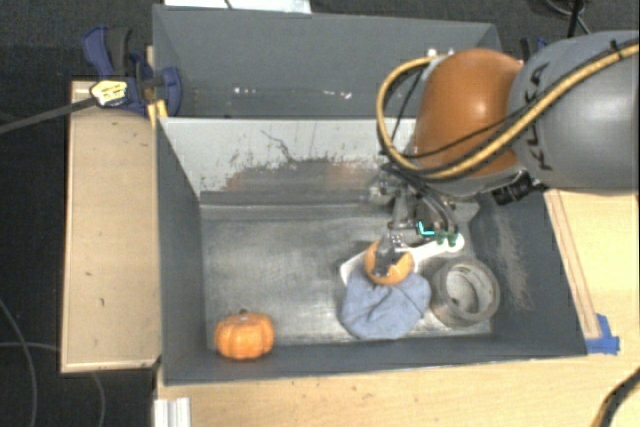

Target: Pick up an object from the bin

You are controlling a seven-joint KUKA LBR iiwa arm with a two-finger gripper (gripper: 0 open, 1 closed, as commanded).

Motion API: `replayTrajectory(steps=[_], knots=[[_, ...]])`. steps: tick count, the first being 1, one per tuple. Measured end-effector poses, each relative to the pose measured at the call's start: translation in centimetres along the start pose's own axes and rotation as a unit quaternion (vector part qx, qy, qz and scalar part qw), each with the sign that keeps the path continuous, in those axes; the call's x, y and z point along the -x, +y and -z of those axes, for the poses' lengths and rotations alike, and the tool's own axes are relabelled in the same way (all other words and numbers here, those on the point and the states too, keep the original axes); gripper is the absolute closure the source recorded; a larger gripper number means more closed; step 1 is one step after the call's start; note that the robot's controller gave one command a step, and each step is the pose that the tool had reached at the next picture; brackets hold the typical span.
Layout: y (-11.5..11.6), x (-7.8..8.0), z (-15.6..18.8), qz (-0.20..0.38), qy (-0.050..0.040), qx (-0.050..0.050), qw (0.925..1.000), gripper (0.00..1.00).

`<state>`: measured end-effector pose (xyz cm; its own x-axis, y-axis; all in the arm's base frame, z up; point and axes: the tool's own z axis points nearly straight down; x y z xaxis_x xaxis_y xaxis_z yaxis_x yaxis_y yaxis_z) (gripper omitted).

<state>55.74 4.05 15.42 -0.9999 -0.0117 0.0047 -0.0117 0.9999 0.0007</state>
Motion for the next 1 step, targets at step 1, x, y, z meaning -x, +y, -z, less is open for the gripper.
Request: replayTrajectory(steps=[1], knots=[[-0.01,0.19,0.38,-0.001,-0.0038,0.000,1.0000,0.00]])
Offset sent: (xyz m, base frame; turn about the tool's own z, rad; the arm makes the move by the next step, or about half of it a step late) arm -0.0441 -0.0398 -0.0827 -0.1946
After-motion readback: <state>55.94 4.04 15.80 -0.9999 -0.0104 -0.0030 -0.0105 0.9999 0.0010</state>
